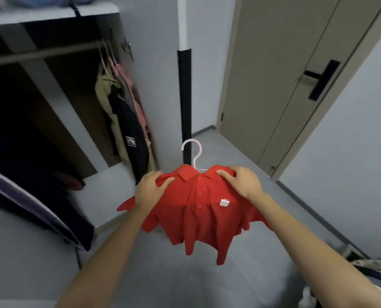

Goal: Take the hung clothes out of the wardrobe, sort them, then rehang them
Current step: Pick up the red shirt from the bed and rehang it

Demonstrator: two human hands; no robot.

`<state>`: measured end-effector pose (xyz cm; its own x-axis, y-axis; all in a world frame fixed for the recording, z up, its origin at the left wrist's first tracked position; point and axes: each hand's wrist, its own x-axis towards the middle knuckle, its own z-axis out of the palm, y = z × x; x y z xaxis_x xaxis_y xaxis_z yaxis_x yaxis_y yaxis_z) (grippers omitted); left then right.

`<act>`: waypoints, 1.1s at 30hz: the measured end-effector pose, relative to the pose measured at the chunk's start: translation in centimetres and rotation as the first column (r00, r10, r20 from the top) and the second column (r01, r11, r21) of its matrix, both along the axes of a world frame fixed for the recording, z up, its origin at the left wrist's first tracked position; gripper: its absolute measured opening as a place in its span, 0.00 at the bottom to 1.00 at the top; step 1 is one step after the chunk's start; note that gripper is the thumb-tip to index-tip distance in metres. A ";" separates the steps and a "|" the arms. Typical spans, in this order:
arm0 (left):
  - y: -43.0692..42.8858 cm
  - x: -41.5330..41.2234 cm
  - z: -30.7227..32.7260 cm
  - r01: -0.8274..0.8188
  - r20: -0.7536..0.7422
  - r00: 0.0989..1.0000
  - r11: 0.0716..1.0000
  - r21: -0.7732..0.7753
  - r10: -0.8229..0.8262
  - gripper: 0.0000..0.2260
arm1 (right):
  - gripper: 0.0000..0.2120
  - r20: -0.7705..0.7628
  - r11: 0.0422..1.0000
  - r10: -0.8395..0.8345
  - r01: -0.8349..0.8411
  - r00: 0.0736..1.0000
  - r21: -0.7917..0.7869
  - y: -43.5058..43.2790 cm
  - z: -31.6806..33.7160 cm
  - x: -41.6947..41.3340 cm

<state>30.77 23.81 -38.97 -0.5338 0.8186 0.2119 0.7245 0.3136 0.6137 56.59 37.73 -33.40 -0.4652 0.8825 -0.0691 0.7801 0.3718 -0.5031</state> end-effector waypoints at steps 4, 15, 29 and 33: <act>-4.1 -7.2 0.2 -0.083 0.002 0.997 0.996 0.029 0.083 0.25 | 0.21 -0.028 0.996 0.085 -0.085 0.996 0.012 -3.0 -0.2 -7.9; -13.7 -21.0 -0.5 -0.293 0.103 0.952 0.955 0.034 0.288 0.20 | 0.25 -0.050 0.952 0.307 -0.307 0.950 0.022 -8.1 -0.6 -25.7; -9.5 -36.5 1.9 -0.388 0.130 0.914 0.922 0.001 0.385 0.13 | 0.29 -0.272 0.925 0.359 -0.379 0.893 -0.025 -0.8 0.1 -44.4; -6.0 -40.5 2.9 -0.390 0.140 0.912 0.921 0.007 0.386 0.22 | 0.30 -0.296 0.934 0.326 -0.354 0.898 -0.044 2.6 1.0 -48.2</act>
